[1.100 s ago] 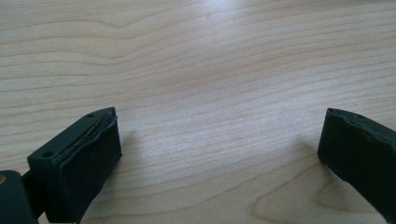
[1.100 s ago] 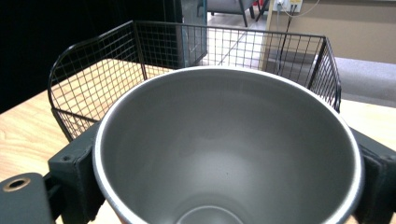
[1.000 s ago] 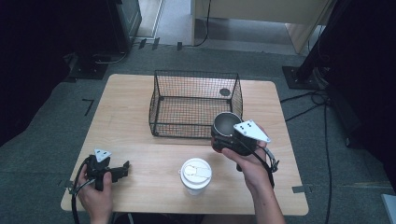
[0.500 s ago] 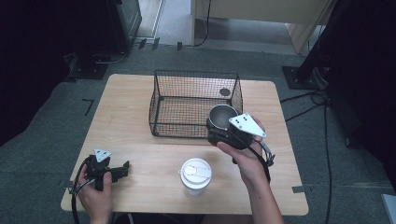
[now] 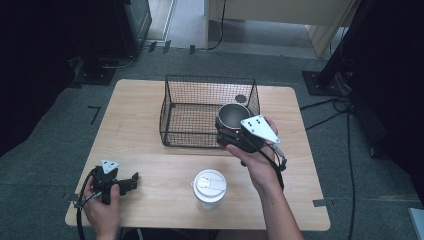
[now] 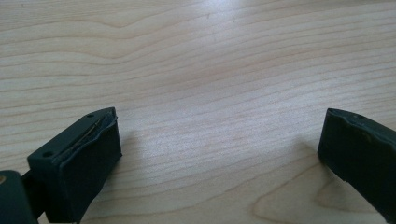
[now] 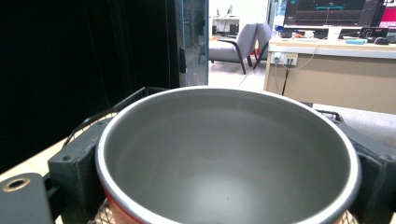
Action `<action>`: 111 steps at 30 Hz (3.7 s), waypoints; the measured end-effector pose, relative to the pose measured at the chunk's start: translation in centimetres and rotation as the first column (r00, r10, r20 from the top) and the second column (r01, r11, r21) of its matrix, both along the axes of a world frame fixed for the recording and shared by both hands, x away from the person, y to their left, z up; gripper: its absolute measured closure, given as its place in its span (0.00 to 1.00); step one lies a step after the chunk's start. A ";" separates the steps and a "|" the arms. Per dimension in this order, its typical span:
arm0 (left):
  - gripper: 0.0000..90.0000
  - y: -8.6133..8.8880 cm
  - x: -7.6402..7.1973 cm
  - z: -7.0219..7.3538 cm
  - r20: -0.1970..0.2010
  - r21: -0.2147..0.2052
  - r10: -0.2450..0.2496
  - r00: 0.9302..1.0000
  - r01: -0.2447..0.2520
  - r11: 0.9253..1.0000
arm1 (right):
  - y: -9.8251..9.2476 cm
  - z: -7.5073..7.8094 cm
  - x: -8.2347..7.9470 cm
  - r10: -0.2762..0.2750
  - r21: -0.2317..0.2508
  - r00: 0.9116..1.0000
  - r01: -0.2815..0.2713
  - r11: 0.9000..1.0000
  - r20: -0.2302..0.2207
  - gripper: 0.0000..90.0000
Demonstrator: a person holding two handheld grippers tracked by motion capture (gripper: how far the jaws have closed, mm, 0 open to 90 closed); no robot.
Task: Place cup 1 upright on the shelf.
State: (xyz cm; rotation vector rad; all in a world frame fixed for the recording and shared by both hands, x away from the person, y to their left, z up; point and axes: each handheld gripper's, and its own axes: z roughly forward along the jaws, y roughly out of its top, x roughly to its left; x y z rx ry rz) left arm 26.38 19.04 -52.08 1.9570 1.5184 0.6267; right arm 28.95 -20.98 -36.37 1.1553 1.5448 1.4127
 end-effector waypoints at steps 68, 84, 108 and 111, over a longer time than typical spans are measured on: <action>0.00 0.0 0.1 0.0 -0.001 0.001 0.002 1.000 -0.002 1.000 | 1.5 -5.2 15.2 -0.227 -0.024 0.972 0.226 0.974 -0.053 0.08; 0.00 0.0 0.1 0.0 -0.002 0.002 0.001 1.000 -0.001 1.000 | 2.2 -7.2 16.6 -0.198 -0.059 0.970 0.191 0.980 -0.141 0.07; 0.00 0.0 0.1 0.0 -0.002 0.002 0.002 1.000 -0.002 1.000 | 2.2 -8.2 16.8 -0.211 -0.079 0.955 0.198 0.977 -0.210 0.07; 0.00 0.0 0.1 0.0 -0.001 0.002 0.002 1.000 -0.002 1.000 | 2.2 -8.1 16.7 -0.203 -0.078 0.955 0.190 0.979 -0.215 0.04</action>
